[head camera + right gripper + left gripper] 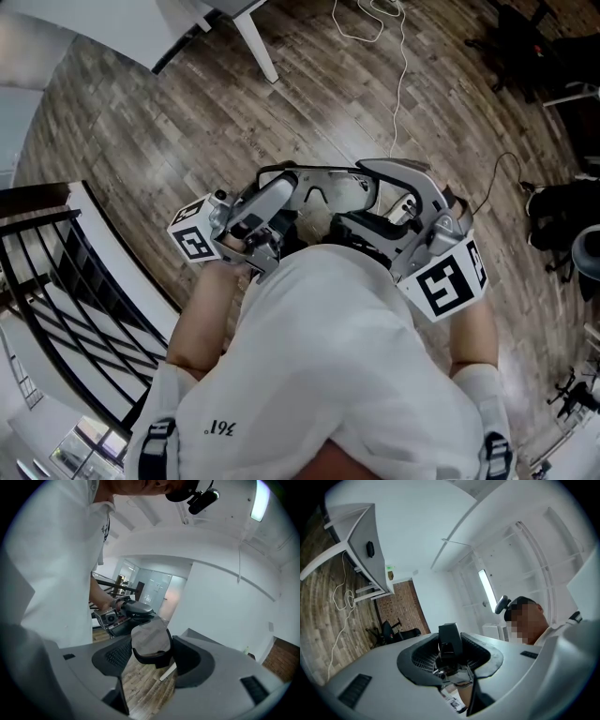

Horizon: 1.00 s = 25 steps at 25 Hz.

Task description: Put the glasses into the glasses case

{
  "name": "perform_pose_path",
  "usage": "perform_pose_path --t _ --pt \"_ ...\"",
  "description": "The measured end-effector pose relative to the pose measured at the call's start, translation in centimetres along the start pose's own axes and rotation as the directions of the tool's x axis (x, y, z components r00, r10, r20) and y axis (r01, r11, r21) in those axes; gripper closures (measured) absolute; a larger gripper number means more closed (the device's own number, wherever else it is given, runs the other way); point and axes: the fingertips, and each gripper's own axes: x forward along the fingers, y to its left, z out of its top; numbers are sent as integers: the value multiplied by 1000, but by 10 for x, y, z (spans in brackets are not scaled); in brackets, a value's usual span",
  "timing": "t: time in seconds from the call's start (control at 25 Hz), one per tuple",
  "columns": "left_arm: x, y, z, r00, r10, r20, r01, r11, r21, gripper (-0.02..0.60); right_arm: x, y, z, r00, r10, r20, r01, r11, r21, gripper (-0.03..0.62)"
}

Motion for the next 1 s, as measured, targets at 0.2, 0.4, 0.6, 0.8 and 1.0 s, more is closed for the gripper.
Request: perform_pose_path --t 0.2,0.4,0.6,0.8,1.0 --pt "10 4 -4 997 71 -37 -65 987 147 430 -8 -4 -8 1000 -2 24 1 1000 28 316" --pt "20 6 -7 989 140 -47 -120 946 301 419 -13 -8 -20 1000 1 28 -2 999 50 316" --pt "30 6 -8 986 165 -34 -143 925 352 414 -19 -14 -25 999 2 42 -5 997 77 318" --pt "32 9 -5 989 140 41 -146 947 286 414 -26 -16 -30 998 12 61 -17 995 94 318" --pt "29 7 -6 986 139 87 -158 950 270 414 -27 -13 -33 997 25 78 -32 995 95 318"
